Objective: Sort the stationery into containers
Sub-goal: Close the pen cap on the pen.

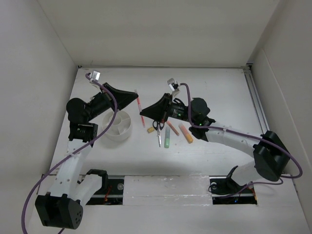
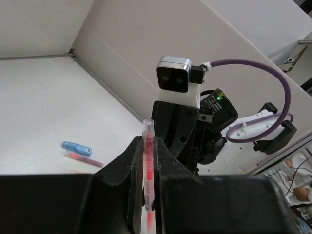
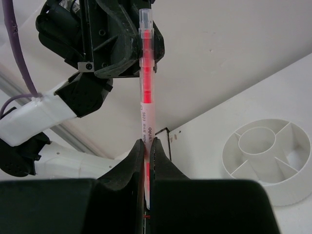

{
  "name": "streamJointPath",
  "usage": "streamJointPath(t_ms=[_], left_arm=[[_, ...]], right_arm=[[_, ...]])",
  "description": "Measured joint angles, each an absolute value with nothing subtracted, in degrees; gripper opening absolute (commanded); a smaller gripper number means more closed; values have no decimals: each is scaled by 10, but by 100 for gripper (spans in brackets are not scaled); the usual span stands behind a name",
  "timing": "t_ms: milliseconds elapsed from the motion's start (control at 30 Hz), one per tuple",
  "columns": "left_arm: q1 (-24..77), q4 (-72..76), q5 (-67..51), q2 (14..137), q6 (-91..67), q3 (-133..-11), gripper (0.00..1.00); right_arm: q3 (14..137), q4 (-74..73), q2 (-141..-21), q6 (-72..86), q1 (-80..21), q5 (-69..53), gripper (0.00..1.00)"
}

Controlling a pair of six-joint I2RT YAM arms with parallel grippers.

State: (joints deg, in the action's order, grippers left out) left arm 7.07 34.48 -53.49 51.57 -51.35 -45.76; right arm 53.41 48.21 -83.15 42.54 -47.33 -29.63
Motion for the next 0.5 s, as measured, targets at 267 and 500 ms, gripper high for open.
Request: streamJointPath(t_ms=[267,500], left_arm=[[76,321,-528,505,-484,-458,0],[82,288,-511,496,-446,-458,0]], right_arm=[[534,482,-833,427,-474,-296,0],[540,479,-845,429,-474,-296,0]])
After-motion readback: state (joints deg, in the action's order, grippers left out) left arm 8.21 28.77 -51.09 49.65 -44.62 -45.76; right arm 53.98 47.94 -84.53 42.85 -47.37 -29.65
